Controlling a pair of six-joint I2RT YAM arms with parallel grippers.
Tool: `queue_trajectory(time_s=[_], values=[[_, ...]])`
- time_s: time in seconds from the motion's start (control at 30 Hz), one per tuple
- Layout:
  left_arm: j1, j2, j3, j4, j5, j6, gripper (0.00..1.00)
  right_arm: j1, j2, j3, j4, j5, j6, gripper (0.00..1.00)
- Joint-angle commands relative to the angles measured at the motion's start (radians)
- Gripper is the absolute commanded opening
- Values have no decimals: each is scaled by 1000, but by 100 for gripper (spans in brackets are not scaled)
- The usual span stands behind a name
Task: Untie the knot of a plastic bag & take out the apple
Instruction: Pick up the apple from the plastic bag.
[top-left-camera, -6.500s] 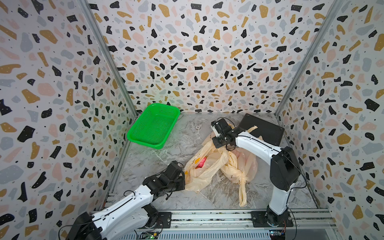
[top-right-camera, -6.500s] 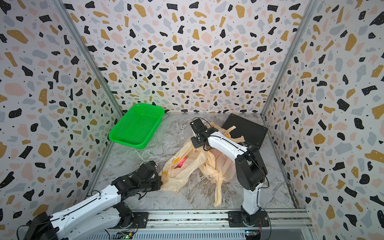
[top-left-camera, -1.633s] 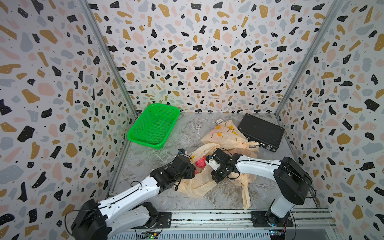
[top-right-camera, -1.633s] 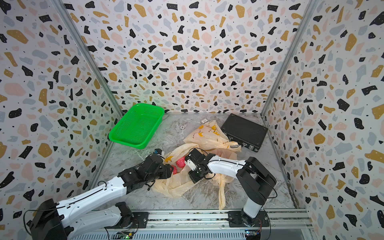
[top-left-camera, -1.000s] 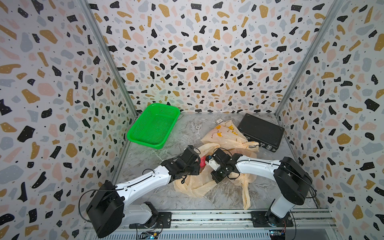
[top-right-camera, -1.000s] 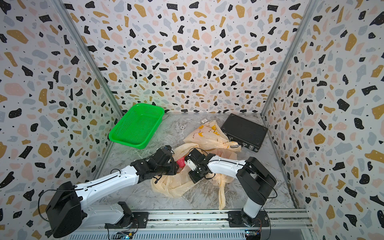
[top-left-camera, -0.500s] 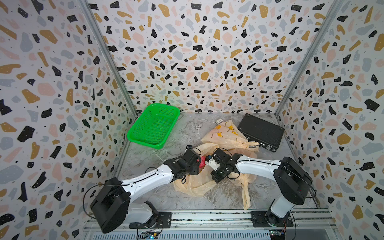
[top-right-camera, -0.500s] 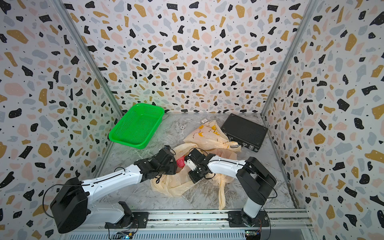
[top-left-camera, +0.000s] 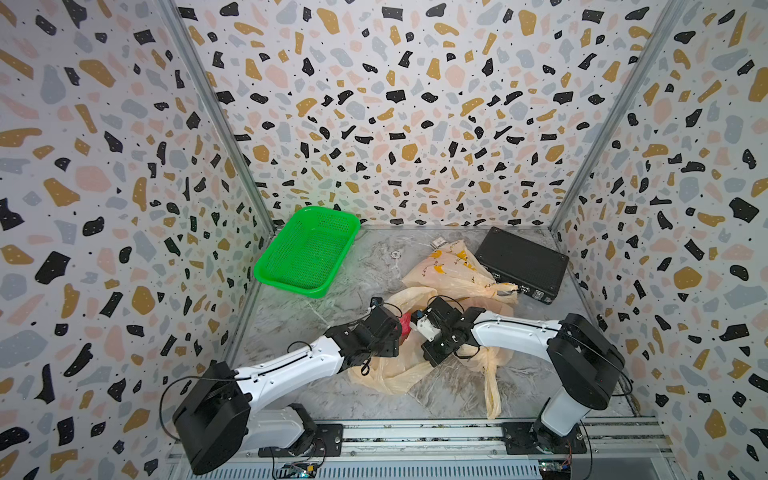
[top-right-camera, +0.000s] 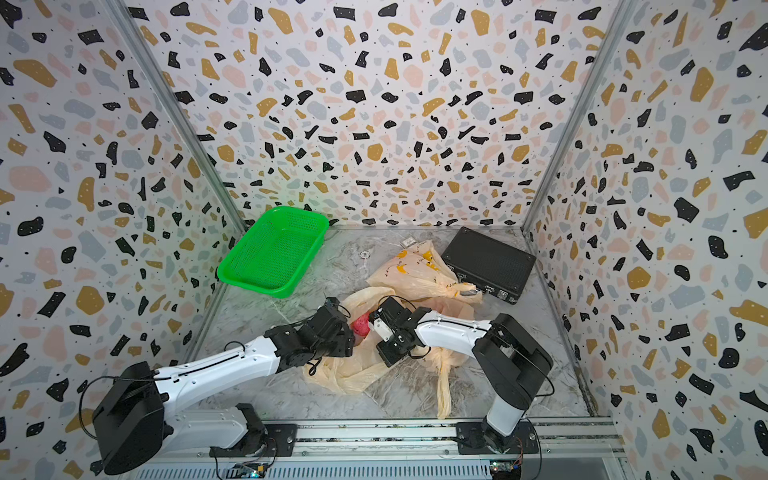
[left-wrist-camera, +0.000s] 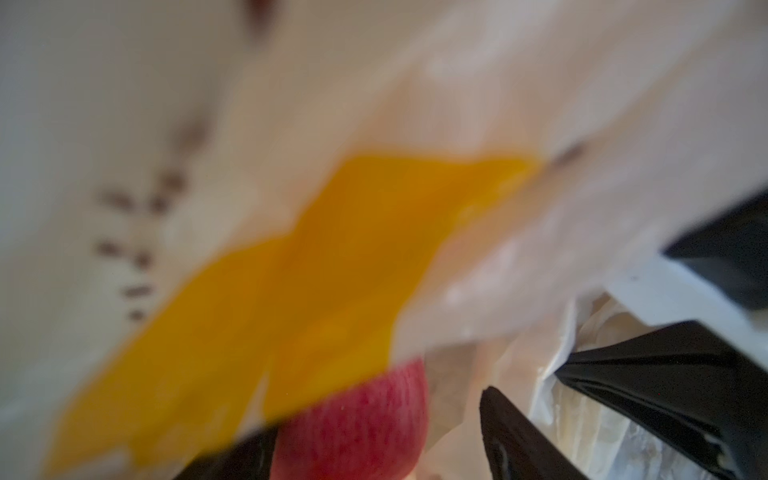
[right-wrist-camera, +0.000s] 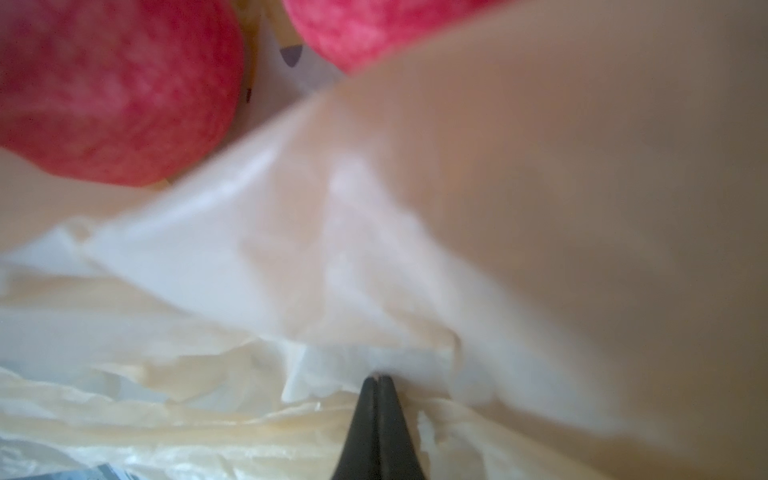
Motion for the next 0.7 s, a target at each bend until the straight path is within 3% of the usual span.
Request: queue_trajectory(time_s=[0.0,0.3,0.67], values=[[-2,4,1,-126,-61,-1,77,5,-12,3,-11,-12,-7,0],[6,140,20,-80,42,1,78,5,-8,2,-6,-18,-11,0],[10,154,-32,62,41,-1,80,5,-3,-2,4,-31,-12,0]])
